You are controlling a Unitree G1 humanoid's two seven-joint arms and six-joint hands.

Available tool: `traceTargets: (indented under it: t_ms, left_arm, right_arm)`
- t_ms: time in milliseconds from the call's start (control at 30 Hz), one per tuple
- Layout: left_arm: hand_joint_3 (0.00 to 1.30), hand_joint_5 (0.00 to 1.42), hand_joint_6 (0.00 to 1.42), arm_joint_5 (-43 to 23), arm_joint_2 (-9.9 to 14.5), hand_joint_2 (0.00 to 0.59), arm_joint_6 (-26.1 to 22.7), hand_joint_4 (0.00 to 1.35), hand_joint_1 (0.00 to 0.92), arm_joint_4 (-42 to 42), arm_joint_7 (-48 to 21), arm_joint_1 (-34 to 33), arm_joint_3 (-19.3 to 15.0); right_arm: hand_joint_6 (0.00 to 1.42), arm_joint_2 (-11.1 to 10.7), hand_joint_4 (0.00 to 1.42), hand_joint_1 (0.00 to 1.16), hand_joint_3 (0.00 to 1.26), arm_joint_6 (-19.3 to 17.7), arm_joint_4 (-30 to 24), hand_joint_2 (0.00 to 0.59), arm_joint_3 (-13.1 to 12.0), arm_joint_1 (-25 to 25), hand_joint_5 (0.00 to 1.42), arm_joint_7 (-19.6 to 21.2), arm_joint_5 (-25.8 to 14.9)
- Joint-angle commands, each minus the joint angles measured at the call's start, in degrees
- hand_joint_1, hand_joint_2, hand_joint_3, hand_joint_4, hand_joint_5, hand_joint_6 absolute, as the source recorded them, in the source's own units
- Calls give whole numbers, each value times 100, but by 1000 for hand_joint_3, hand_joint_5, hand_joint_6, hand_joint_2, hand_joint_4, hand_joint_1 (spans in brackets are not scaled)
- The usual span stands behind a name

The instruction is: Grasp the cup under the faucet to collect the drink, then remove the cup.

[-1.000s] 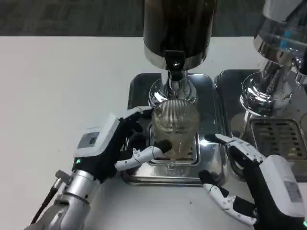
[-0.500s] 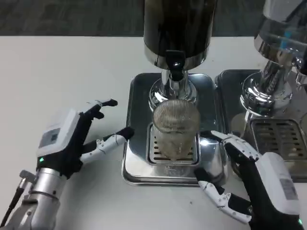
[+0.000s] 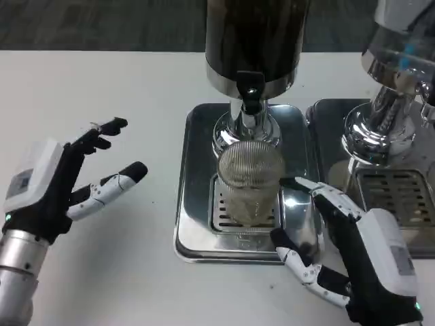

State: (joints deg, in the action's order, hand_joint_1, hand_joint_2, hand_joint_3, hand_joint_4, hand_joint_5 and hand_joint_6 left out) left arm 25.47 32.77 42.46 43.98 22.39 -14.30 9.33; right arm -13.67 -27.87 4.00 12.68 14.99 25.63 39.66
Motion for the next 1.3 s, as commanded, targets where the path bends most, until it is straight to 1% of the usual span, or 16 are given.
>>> traceTargets:
  t_ms: [33, 100, 167, 267, 300, 367, 433, 500, 533, 600, 700, 767, 900, 1033, 1167, 1300]
  left_arm:
    - [324, 366, 425, -673, 235, 136, 583, 324, 0, -317, -867, -23, -272]
    - [348, 351, 397, -1110, 323, 131, 827, 340, 0, -497, -1341, -79, -414]
    - [353, 350, 382, -1581, 335, 129, 933, 342, 0, -612, -1849, -120, -527]
    - [359, 336, 321, -3101, 347, 116, 780, 330, 0, -1027, -3274, -261, -716]
    - [357, 328, 307, -3590, 351, 105, 637, 319, 0, -1206, -3740, -300, -805]
    - [349, 309, 278, -4596, 395, 81, 79, 307, 0, -1617, -4669, -424, -996]
    - [337, 307, 268, -5174, 405, 74, -397, 304, 0, -1845, -5325, -528, -1196]
    - [339, 310, 254, -5766, 482, 76, -1157, 304, 0, -2065, -6084, -744, -1377]
    - [338, 311, 250, -5944, 494, 77, -1443, 304, 0, -2115, -6368, -836, -1461]
    - [336, 311, 247, -6225, 494, 82, -1977, 307, 0, -2176, -6830, -1007, -1591]
    - [335, 311, 243, -6507, 402, 94, -2697, 308, 0, -2126, -7356, -1300, -1772]
    - [334, 311, 242, -6588, 331, 94, -3077, 308, 0, -2027, -7606, -1481, -1880]
    - [308, 290, 204, -6695, 213, 86, -3860, 275, 0, -1784, -8076, -1821, -1971]
    - [257, 241, 162, -6671, 88, 72, -4482, 207, 0, -1598, -8508, -2070, -2025]
    - [234, 226, 157, -6645, -72, 70, -5016, 183, 0, -1389, -8847, -2332, -2031]
    - [228, 224, 157, -6526, -266, 68, -5304, 185, 0, -1273, -9046, -2511, -1993]
  right_arm:
    - [342, 62, 271, 492, 303, -60, 128, 355, 18, -129, 235, 172, -5]
    - [342, 79, 271, 492, 303, -67, 202, 355, 20, -199, 235, 212, -16]
    - [342, 86, 271, 492, 303, -72, 246, 355, 23, -245, 235, 235, -18]
    - [342, 109, 271, 492, 303, -80, 311, 355, 36, -296, 235, 263, -27]
    - [342, 117, 271, 492, 303, -82, 328, 355, 42, -302, 235, 271, -32]
    - [342, 142, 269, 492, 304, -82, 364, 355, 57, -302, 235, 298, -31]
    - [342, 169, 266, 492, 302, -73, 393, 355, 71, -306, 235, 323, -24]
    - [342, 200, 262, 493, 291, -68, 414, 355, 85, -304, 236, 354, -21]
    - [341, 217, 262, 493, 288, -63, 432, 355, 96, -312, 236, 373, -14]
    - [337, 236, 261, 493, 286, -64, 460, 355, 113, -326, 236, 407, -5]
    - [324, 258, 257, 493, 274, -60, 496, 355, 145, -351, 235, 476, 18]
    - [323, 276, 257, 493, 273, -52, 526, 355, 162, -367, 234, 515, 25]
    - [310, 316, 249, 493, 273, -39, 594, 355, 197, -391, 232, 603, 35]
    - [256, 370, 247, 492, 273, -23, 642, 356, 229, -397, 221, 696, 57]
    - [236, 433, 247, 483, 272, -21, 671, 363, 259, -396, 221, 767, 84]
    - [233, 483, 247, 477, 272, -15, 693, 362, 269, -394, 208, 791, 63]
